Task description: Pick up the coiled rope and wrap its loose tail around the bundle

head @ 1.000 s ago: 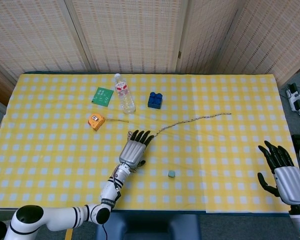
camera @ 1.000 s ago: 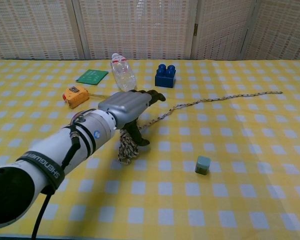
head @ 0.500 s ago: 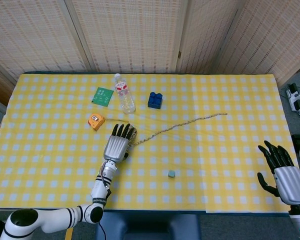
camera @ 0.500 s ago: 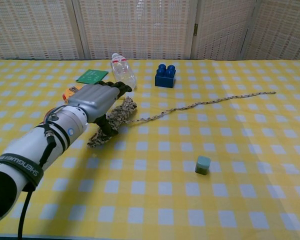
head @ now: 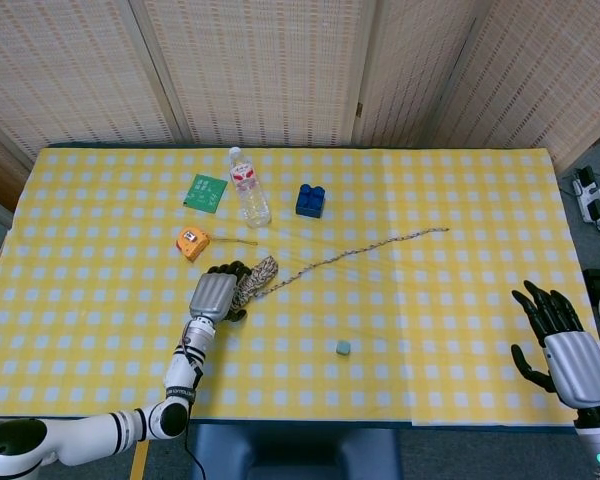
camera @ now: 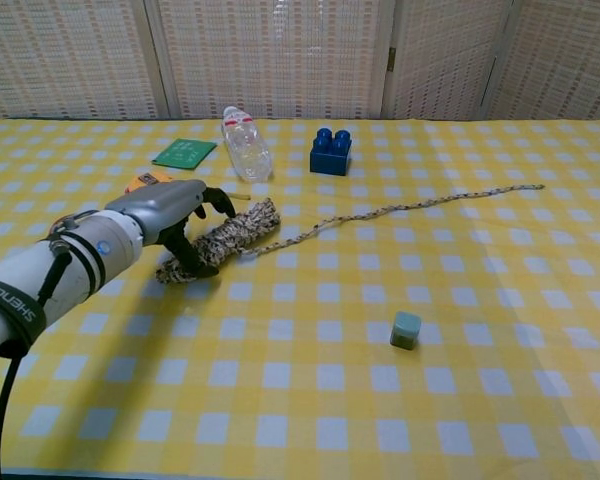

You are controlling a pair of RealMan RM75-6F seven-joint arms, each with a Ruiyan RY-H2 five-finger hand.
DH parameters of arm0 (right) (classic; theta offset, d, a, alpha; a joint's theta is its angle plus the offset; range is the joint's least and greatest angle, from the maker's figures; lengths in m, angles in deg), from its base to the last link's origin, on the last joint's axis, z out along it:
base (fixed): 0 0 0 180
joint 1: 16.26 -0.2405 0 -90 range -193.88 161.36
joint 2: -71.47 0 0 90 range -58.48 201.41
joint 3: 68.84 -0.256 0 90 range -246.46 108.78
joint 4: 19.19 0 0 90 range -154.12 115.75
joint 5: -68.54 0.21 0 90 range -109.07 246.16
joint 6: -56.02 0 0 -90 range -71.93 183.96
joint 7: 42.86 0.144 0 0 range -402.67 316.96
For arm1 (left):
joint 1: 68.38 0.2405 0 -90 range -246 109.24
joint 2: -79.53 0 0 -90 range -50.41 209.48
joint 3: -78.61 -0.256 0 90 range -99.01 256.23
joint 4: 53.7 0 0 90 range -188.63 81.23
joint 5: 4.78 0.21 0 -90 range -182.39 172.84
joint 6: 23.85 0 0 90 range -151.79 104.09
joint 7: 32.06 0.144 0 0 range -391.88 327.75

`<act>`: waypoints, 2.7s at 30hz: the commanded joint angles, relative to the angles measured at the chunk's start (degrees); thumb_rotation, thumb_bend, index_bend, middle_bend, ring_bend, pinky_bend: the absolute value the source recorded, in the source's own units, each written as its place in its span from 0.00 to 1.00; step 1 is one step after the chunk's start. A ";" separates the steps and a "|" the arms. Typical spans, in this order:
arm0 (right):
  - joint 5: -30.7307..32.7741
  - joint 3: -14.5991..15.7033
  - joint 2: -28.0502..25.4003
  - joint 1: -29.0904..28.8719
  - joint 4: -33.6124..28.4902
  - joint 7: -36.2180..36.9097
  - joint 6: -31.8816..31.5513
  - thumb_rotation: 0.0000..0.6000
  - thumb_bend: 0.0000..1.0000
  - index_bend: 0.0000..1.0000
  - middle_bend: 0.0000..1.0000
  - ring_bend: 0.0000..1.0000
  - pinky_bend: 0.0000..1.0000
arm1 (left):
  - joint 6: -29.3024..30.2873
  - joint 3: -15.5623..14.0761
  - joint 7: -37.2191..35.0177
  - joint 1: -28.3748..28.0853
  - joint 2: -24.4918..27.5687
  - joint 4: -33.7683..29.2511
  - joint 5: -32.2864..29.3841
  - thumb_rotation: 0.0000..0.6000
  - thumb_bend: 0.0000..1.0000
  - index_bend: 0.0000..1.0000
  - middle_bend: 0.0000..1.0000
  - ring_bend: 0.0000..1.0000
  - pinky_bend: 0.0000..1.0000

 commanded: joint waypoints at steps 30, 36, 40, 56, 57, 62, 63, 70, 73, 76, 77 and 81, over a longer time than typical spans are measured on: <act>0.11 0.19 0.08 0.29 0.10 0.02 -0.24 1.00 0.50 0.00 0.01 0.06 0.00 | 1.61 -0.11 -1.69 -0.55 -3.00 6.78 0.30 1.00 0.34 0.42 0.37 0.41 0.49; 0.03 0.32 0.09 0.41 -0.16 -0.28 -0.30 1.00 0.50 0.00 0.01 0.06 0.00 | 1.32 -0.27 -3.60 -0.40 -3.30 8.58 1.76 1.00 0.45 0.48 0.44 0.46 0.55; -0.06 0.31 0.01 0.55 -0.29 -0.31 -0.61 1.00 0.50 0.00 0.01 0.06 0.00 | 0.85 -0.59 -5.42 -0.01 -2.84 9.31 3.03 1.00 0.56 0.53 0.49 0.50 0.63; 0.32 -1.19 0.27 -3.09 -3.47 -7.04 4.15 1.00 0.50 0.00 0.04 0.09 0.00 | 7.08 -8.23 -27.57 5.06 8.68 1.16 26.20 1.00 0.76 0.66 0.64 0.62 0.75; 0.64 -1.47 0.47 -3.49 -3.68 -7.57 4.65 1.00 0.50 0.00 0.04 0.10 0.00 | 7.53 -8.81 -28.46 5.33 9.60 0.52 27.43 1.00 0.76 0.66 0.64 0.62 0.75; 3.17 -2.89 1.87 -6.36 -4.21 -11.17 9.03 1.00 0.50 0.10 0.05 0.10 0.00 | 9.01 -11.72 -31.17 6.30 13.92 -2.45 32.79 1.00 0.76 0.66 0.64 0.62 0.75; 3.60 -3.09 2.03 -6.97 -4.34 -11.70 10.01 1.00 0.50 0.11 0.06 0.10 0.00 | 8.97 -12.12 -31.23 6.37 14.63 -2.99 33.38 1.00 0.76 0.66 0.64 0.62 0.75; 8.97 -5.95 3.32 -12.37 -4.13 -12.84 17.91 1.00 0.50 0.16 0.06 0.11 0.00 | 8.10 -14.17 -33.19 6.69 19.50 -7.00 36.37 1.00 0.76 0.66 0.64 0.62 0.75; 11.90 -7.62 4.37 -15.69 -2.84 -14.08 22.28 1.00 0.50 0.19 0.06 0.11 0.00 | 7.99 -14.50 -33.28 6.85 20.31 -7.67 36.96 1.00 0.76 0.66 0.64 0.62 0.75; 14.79 -9.39 6.35 -19.79 -0.69 -16.43 26.95 1.00 0.50 0.23 0.08 0.11 0.00 | 8.24 -14.49 -33.69 7.08 20.63 -8.46 37.32 1.00 0.76 0.66 0.64 0.62 0.75; 15.62 -9.87 7.07 -20.92 0.07 -17.04 28.14 1.00 0.50 0.25 0.08 0.11 0.00 | 8.29 -14.48 -33.81 7.14 20.68 -8.65 37.40 1.00 0.76 0.66 0.64 0.62 0.75; 19.41 -11.76 11.04 -25.90 4.91 -20.23 32.87 1.00 0.50 0.31 0.11 0.12 0.00 | 8.13 -14.32 -34.10 7.32 20.89 -9.26 37.30 1.00 0.76 0.66 0.64 0.62 0.75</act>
